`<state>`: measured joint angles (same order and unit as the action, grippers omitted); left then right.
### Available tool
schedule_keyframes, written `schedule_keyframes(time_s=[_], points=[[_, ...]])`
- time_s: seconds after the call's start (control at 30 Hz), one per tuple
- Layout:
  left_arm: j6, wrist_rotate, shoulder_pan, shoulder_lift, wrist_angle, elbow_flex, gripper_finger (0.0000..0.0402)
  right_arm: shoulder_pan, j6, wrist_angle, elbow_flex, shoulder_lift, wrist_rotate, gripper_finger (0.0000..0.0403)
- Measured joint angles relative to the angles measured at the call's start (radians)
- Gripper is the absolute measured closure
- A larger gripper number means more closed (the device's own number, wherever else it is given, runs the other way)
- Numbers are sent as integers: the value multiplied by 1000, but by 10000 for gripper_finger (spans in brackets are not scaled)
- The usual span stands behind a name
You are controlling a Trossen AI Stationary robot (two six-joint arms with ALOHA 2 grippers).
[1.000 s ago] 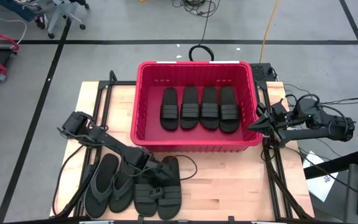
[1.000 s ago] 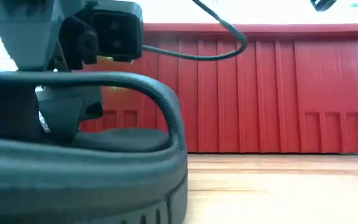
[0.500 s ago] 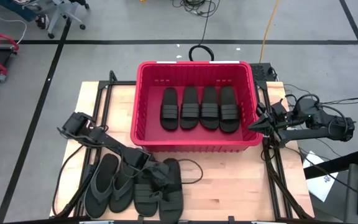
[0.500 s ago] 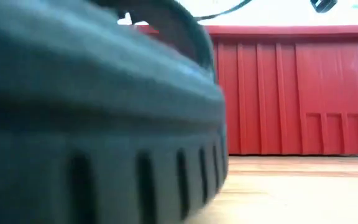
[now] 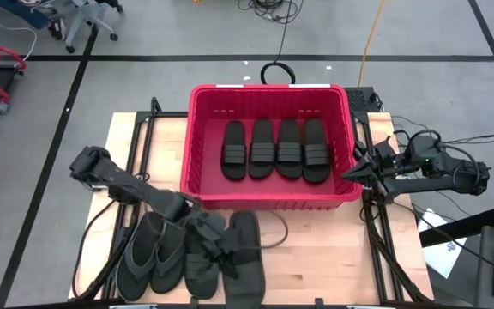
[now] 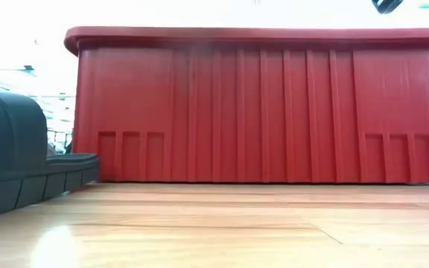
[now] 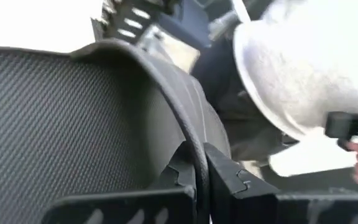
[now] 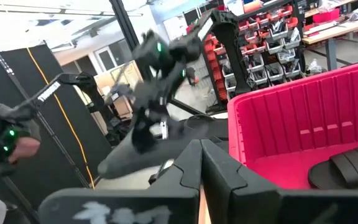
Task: Pick and place slides into bin
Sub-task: Put the black slide into the red container
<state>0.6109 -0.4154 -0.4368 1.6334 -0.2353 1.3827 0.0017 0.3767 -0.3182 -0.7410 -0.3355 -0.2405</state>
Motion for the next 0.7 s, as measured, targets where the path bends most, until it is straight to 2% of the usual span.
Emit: schedule_keyframes(time_s=[0.07, 0.2, 0.37, 0.47, 0.57, 0.63, 0.7], points=[[-52, 23, 13, -5, -117, 114, 398, 0, 3, 0, 0, 0, 0, 403], [-205, 134, 65, -1, -318, 341, 399, 0, 3, 0, 0, 0, 0, 403], [-361, 331, 163, -3, -371, 562, 400, 0, -1, -1, 0, 0, 0, 403], [-417, 440, 207, -3, -373, 617, 400, 0, -4, -1, 0, 0, 0, 403], [-456, 635, 243, 2, -385, 622, 400, 0, -16, 12, 0, 0, 1, 403], [-436, 772, 272, 5, -385, 609, 400, 0, -22, 57, 0, -1, 2, 403], [-388, 848, 303, 21, -382, 606, 401, 0, -22, 124, 0, -2, 11, 403]])
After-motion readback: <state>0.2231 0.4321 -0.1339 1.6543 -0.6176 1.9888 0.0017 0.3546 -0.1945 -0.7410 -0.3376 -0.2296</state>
